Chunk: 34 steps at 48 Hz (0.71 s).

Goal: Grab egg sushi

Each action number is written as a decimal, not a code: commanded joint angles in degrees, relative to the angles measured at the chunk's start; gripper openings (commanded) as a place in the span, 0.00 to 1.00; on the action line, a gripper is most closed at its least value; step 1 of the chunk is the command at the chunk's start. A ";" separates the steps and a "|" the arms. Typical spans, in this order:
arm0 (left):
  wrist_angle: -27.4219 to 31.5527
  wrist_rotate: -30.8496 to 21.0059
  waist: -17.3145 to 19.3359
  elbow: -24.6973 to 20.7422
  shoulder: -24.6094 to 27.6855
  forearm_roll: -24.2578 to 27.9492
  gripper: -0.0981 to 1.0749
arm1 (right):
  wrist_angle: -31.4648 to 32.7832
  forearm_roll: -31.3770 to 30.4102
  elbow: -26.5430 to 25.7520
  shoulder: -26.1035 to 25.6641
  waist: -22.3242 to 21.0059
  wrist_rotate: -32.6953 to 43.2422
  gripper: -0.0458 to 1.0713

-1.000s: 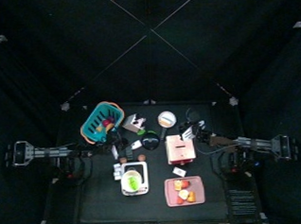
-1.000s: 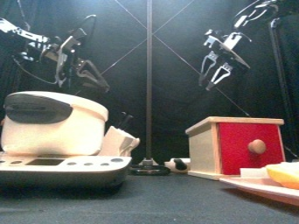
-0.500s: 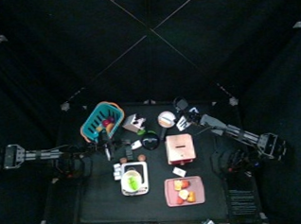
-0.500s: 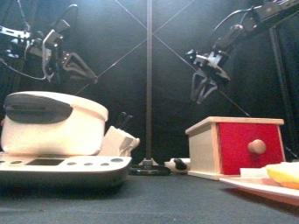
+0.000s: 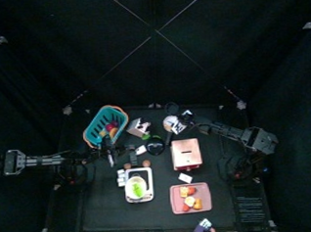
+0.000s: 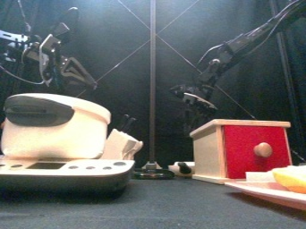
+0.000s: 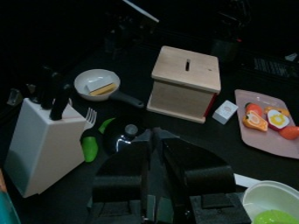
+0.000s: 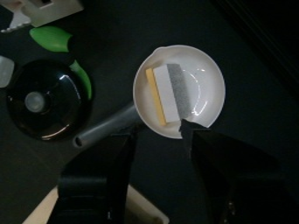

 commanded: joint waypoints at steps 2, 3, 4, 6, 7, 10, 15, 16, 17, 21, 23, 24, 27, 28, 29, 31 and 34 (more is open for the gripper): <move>-0.26 -0.09 0.18 -0.62 0.00 0.18 0.56 | 0.18 -1.23 -2.46 0.62 -0.09 -0.09 0.91; -0.18 -0.09 0.18 -0.62 -0.18 0.18 0.56 | 0.35 -1.76 -2.64 1.14 0.00 -0.09 0.91; -0.26 -0.09 0.18 -0.53 -0.09 0.18 0.56 | 0.44 -2.02 -2.72 1.49 0.00 -0.09 0.92; -0.26 0.00 0.18 -0.53 -0.09 0.18 0.56 | 0.70 -2.72 -3.08 2.29 0.00 0.00 0.92; -0.26 -0.09 0.18 -0.53 -0.09 0.18 0.56 | 0.88 -3.16 -3.25 2.64 0.00 -0.09 0.92; -0.18 -0.09 0.26 -0.53 -0.09 0.18 0.56 | 1.67 -4.57 -3.87 3.96 0.09 0.09 0.92; -0.26 -0.09 0.26 -0.53 -0.09 0.18 0.56 | 2.64 -6.50 -5.10 5.89 0.26 0.18 0.92; -0.26 -0.09 0.26 -0.53 -0.09 0.18 0.56 | 2.81 -6.77 -5.27 6.24 0.35 0.18 0.92; -0.26 -0.09 0.26 -0.44 -0.09 0.18 0.56 | 2.90 -7.03 -5.45 6.68 0.35 0.18 0.92; -0.26 -0.09 0.26 -0.35 -0.09 0.18 0.56 | 3.16 -7.56 -6.24 8.09 0.44 0.18 0.92; -0.26 -0.09 0.26 -0.26 -0.09 0.18 0.56 | 3.25 -7.73 -6.68 8.70 0.44 0.09 0.92; -0.26 -0.09 0.26 -0.26 -0.09 0.18 0.56 | 3.34 -7.73 -6.86 8.96 0.44 0.09 0.92; -0.26 -0.09 0.26 -0.26 -0.09 0.18 0.56 | 3.43 -7.82 -7.21 9.67 0.44 0.00 0.92; -0.26 -0.09 0.26 -0.26 -0.09 0.18 0.56 | 3.43 -7.73 -7.29 9.84 0.44 0.00 0.92; -0.26 -0.09 0.26 -0.26 -0.09 0.18 0.56 | 3.43 -7.82 -7.47 10.20 0.44 0.00 0.92; -0.26 -0.09 0.26 -0.18 -0.09 0.18 0.56 | 3.43 -7.82 -7.56 10.55 0.44 0.00 0.92; -0.18 -0.09 0.26 -0.09 -0.09 0.18 0.56 | 3.43 -7.82 -7.56 10.99 0.44 -0.09 0.92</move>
